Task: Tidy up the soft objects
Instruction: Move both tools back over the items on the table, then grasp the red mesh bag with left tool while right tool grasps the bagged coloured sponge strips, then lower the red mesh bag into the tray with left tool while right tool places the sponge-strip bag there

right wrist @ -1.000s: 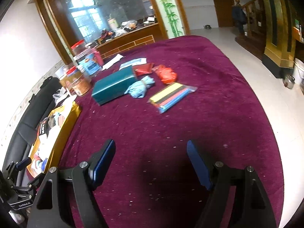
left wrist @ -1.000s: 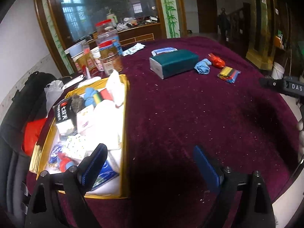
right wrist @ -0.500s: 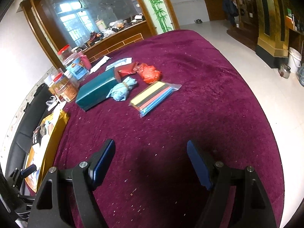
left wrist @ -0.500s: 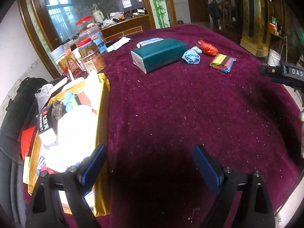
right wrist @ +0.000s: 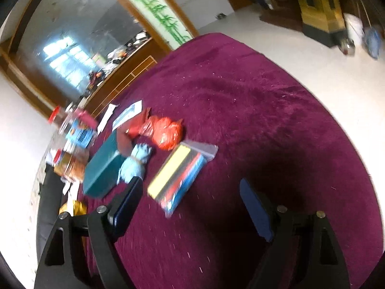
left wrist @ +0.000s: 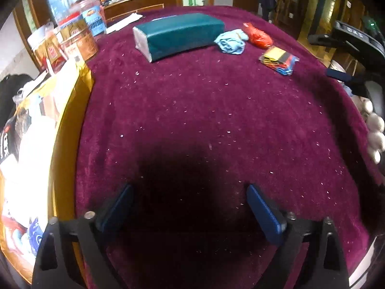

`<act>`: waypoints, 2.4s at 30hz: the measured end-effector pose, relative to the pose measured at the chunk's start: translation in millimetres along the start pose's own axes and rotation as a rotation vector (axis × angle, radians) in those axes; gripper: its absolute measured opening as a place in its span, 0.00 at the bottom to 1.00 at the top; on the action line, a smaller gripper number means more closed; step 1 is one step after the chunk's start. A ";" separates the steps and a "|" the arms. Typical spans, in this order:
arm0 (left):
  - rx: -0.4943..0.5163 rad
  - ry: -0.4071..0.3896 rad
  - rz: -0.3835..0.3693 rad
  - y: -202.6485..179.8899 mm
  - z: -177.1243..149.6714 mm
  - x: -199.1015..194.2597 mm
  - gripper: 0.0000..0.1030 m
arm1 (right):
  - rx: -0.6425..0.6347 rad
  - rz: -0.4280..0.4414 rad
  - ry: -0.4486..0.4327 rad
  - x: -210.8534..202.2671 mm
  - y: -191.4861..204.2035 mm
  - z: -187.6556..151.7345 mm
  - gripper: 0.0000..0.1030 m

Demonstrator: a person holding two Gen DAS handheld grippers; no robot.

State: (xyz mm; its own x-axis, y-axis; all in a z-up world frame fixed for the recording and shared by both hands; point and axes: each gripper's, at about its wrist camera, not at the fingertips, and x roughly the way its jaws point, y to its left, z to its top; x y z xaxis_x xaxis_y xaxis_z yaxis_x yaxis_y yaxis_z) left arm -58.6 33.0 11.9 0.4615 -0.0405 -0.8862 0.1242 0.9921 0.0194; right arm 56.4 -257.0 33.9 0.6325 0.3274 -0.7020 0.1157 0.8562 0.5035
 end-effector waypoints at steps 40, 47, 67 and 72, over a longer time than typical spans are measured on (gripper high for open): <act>0.082 -0.168 -0.206 -100.9 233.9 53.1 0.98 | 0.121 -0.004 0.111 36.9 -35.2 27.3 0.26; 0.147 -0.056 -0.120 -123.2 250.2 108.0 0.41 | 0.106 0.003 0.114 37.5 -28.7 27.1 0.38; -0.023 -0.251 -0.331 -11.3 155.3 -67.2 0.41 | -0.232 -0.157 0.047 47.8 12.1 12.5 0.38; -0.117 -0.278 -0.287 53.0 87.5 -112.1 0.41 | -0.117 -0.036 -0.004 37.8 -7.3 18.2 0.34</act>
State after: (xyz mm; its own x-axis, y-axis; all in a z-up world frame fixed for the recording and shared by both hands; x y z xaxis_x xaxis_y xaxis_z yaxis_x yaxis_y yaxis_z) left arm -26.9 79.7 152.8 0.6439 -0.3325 -0.6891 0.1895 0.9419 -0.2773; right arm 93.4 -258.1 12.8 0.6326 0.2941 -0.7165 0.0488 0.9081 0.4159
